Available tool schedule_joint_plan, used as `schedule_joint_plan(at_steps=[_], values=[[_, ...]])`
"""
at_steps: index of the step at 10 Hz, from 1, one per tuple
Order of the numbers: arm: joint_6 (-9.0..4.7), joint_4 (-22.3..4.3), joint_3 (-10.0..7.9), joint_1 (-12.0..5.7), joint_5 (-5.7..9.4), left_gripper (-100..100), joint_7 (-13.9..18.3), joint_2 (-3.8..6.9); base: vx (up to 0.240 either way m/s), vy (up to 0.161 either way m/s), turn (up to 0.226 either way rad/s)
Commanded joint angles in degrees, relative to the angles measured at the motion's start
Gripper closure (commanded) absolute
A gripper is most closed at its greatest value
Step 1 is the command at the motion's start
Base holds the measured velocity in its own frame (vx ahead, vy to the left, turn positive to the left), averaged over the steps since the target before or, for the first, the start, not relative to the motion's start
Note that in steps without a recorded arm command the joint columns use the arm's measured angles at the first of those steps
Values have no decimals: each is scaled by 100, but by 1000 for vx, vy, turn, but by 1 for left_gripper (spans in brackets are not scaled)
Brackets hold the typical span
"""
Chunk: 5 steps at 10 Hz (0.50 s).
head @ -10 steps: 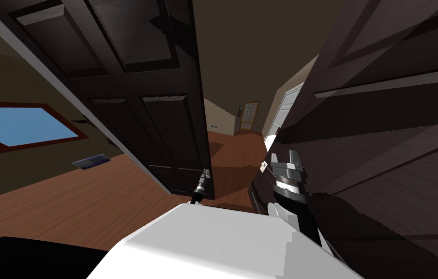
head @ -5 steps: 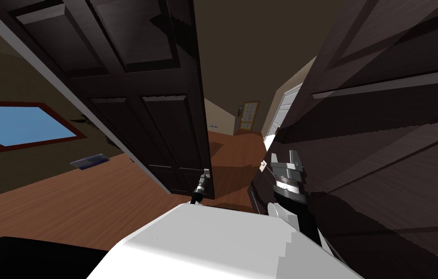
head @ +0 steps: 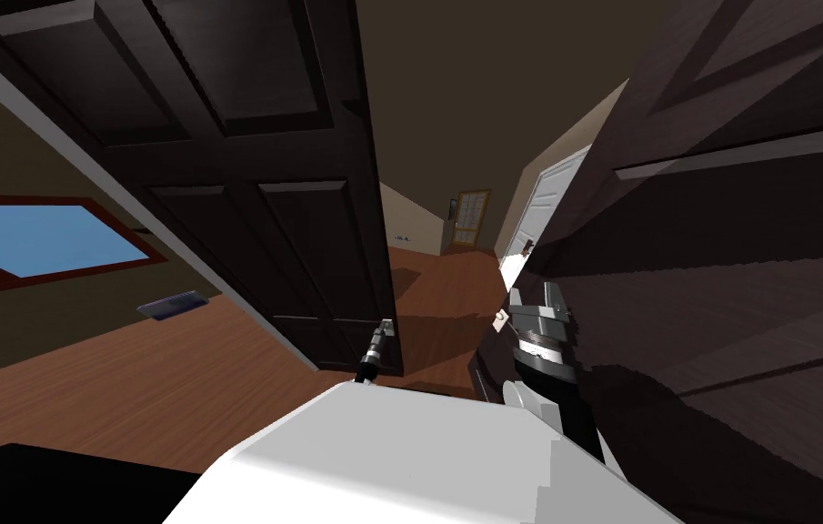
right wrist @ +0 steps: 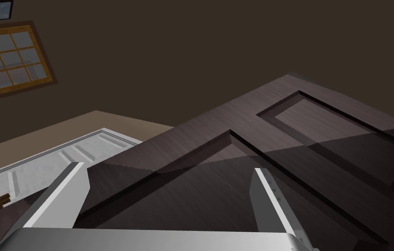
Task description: Push the door open
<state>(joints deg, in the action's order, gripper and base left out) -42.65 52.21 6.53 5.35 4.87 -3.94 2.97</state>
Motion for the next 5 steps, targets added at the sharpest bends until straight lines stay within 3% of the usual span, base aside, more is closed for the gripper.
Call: schedule_joint_plan(at_steps=[1, 4, 5], values=[[-107, -171, -126, -162, 50, 100, -17, 62, 131, 20, -7], [-101, -194, -326, -203, 129, 100, -107, 135, 186, 12, 91], [-97, -169, -229, -149, 103, -100, -151, 102, -38, -18, 108]])
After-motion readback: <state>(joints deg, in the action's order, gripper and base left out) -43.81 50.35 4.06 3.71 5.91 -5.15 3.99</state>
